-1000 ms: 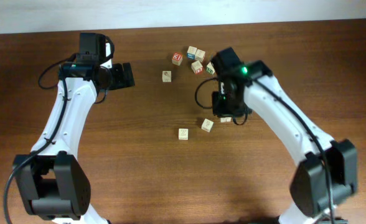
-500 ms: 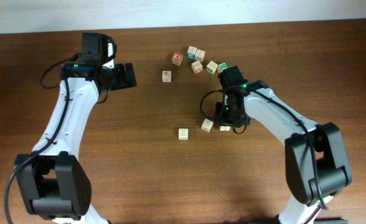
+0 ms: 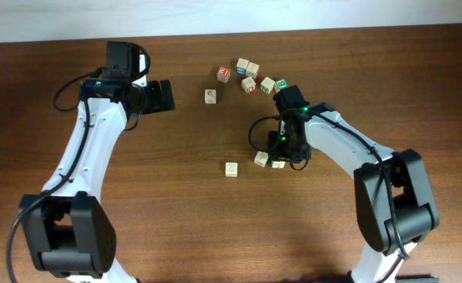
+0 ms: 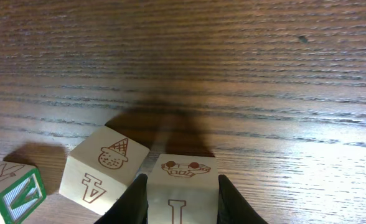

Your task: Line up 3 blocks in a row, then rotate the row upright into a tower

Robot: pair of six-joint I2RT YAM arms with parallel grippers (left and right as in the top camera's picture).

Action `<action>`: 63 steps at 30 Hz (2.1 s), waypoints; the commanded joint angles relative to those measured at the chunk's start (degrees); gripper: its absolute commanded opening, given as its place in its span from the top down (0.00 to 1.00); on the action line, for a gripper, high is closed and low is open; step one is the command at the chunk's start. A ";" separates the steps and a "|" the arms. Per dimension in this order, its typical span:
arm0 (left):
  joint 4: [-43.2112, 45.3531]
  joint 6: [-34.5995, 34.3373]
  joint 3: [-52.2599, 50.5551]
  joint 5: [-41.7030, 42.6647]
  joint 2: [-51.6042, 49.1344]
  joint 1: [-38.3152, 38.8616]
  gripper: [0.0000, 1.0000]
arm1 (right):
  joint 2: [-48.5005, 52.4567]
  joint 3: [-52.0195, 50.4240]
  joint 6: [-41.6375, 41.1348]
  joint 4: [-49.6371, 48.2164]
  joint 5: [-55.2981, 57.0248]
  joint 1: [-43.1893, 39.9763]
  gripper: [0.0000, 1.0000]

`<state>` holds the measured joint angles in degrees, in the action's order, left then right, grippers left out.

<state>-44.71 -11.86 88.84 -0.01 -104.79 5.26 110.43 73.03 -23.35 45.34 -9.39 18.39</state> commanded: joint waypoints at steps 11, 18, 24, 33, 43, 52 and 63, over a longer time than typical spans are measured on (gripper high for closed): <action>0.13 -0.55 1.05 0.22 -0.63 0.00 0.01 | 0.63 -0.24 0.61 0.31 -0.96 -0.09 0.56; 0.09 -0.52 1.05 0.22 -0.63 0.00 0.01 | 0.39 8.28 2.12 7.43 -0.92 -0.13 0.52; 0.09 -0.55 1.05 0.24 -0.63 0.02 0.01 | 0.70 11.61 2.95 4.83 -0.72 -0.02 0.60; 0.11 -0.52 1.05 1.27 -0.63 0.00 0.00 | 4.57 11.52 -3.17 -1.27 -0.26 3.04 0.81; -0.13 -0.52 1.05 1.29 -0.63 0.00 0.01 | 6.27 11.52 -2.40 1.22 -4.11 3.41 0.81; -0.50 -0.52 1.05 1.29 -0.63 0.00 0.01 | 6.99 11.52 -0.85 4.63 -6.27 3.34 0.81; -0.79 -0.52 1.05 1.36 -0.63 0.02 0.00 | 6.95 19.23 5.14 10.29 -4.92 3.30 0.75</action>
<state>-45.41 -11.86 88.84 0.62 -104.79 5.26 116.88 86.56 -20.78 53.19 -15.18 21.74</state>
